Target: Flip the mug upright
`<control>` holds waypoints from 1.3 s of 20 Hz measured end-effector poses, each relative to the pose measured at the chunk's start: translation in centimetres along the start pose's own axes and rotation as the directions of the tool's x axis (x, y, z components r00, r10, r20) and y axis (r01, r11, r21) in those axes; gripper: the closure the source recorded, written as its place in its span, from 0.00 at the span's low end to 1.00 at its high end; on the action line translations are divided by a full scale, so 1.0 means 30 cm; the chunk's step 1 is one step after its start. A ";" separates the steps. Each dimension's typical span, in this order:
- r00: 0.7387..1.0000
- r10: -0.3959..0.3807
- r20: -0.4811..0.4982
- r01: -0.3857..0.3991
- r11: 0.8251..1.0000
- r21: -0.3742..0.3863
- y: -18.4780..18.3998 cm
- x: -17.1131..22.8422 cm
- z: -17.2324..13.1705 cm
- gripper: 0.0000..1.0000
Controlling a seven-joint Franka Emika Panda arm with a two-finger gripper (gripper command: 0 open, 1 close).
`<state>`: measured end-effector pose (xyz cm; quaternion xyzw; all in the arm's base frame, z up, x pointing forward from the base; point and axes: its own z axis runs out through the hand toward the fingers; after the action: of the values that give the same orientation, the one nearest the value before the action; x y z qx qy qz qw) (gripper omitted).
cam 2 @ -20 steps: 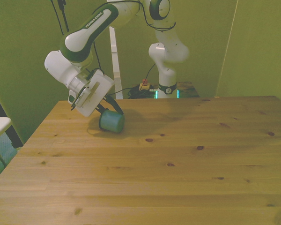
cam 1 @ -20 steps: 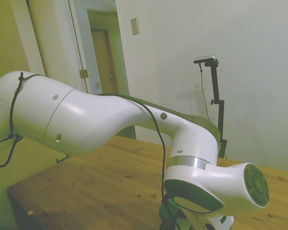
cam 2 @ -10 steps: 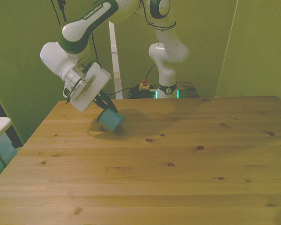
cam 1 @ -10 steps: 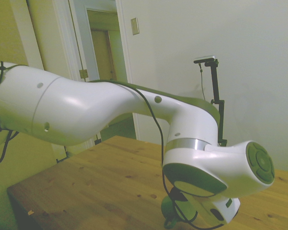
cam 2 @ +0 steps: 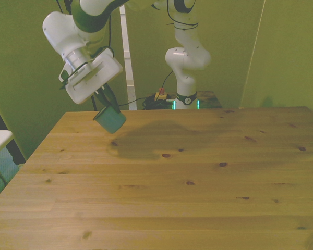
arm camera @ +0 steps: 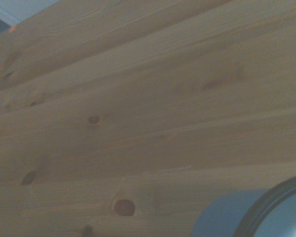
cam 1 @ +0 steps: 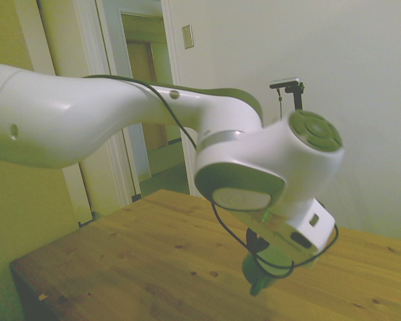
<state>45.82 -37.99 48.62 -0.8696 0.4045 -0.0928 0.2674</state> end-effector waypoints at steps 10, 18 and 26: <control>0.923 -0.238 -0.303 0.111 0.917 -0.384 -0.175 -0.167 0.254 1.00; 0.932 -0.265 -0.248 0.118 0.868 -0.483 -0.128 -0.208 0.392 1.00; 0.951 -0.228 -0.210 0.095 0.860 -0.502 -0.087 -0.195 0.500 0.00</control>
<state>49.35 -26.37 37.75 -0.9197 0.3714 -0.1249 -0.0243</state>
